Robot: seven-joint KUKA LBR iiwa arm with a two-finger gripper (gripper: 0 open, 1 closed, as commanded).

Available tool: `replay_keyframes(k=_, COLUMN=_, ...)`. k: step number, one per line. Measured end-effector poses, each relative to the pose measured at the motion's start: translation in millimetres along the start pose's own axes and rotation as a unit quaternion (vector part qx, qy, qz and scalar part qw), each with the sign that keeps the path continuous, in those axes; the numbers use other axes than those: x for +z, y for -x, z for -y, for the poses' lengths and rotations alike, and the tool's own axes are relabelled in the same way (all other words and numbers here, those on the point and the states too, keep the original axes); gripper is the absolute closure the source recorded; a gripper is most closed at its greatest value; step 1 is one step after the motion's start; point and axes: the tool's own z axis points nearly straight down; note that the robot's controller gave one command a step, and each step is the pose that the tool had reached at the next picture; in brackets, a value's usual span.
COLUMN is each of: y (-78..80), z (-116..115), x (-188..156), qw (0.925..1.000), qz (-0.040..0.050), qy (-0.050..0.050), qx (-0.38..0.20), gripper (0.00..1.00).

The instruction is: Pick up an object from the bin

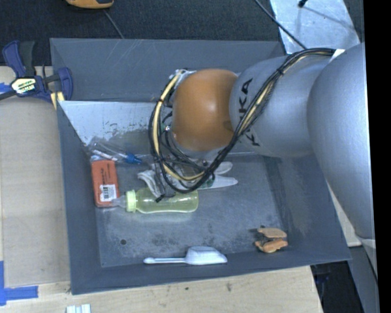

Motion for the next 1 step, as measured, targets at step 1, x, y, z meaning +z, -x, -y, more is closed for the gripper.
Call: replay_keyframes(k=1, y=0.4, z=-1.4, x=-0.1, qw=1.0000, qz=-0.0002, qy=-0.003, qx=-0.003, gripper=1.00)
